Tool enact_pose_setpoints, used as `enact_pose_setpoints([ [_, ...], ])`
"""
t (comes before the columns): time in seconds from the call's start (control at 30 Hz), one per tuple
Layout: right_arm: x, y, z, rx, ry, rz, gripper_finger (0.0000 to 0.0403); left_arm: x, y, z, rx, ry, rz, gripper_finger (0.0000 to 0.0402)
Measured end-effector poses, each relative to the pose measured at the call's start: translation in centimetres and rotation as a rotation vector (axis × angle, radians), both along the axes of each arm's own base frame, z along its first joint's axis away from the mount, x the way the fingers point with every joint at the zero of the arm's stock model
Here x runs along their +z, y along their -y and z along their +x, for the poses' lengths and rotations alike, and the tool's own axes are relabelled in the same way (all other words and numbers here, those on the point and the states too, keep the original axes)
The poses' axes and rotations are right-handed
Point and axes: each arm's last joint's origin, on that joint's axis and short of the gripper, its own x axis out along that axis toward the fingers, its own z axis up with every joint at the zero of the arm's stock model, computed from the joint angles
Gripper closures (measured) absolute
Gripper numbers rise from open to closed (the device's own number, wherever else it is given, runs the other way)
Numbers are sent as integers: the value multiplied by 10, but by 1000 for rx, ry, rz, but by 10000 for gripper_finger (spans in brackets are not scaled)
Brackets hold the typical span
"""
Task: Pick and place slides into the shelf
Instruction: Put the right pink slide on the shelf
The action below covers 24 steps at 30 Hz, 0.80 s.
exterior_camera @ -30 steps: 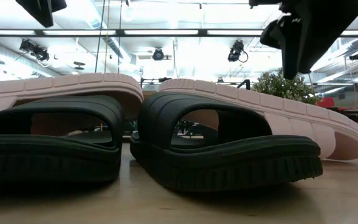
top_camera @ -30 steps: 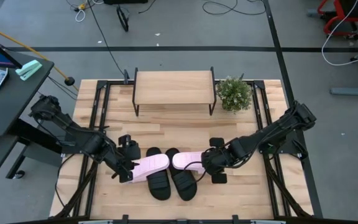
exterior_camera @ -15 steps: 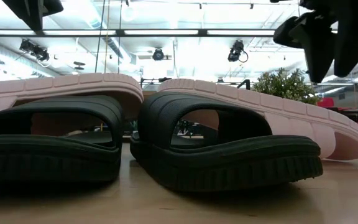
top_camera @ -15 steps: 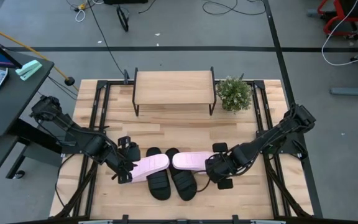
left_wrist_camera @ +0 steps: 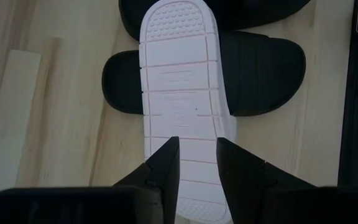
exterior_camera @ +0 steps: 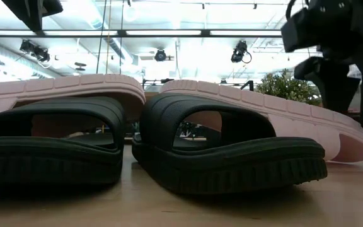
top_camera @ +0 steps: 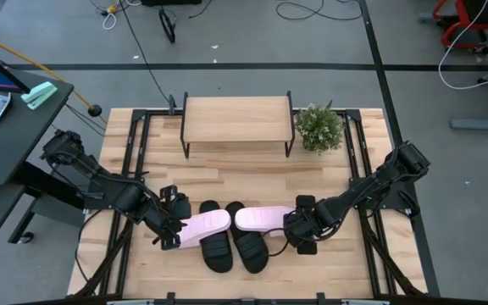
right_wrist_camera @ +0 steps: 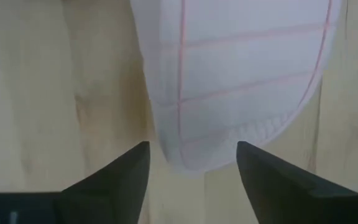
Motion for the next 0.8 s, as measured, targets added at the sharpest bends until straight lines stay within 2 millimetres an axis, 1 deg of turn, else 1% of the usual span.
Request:
enact_pose_setpoints([
  [0.17,-4,-1,2,-17,48,22,122,0,0,0,0,0,0,292],
  [0.3,-3,-3,6,-20,95,33,109,0,0,0,0,0,0,294],
  [0.57,-2,0,9,-45,170,-82,107,0,0,0,0,0,0,294],
  [0.8,-1,0,12,-62,230,-115,112,0,0,0,0,0,0,294],
])
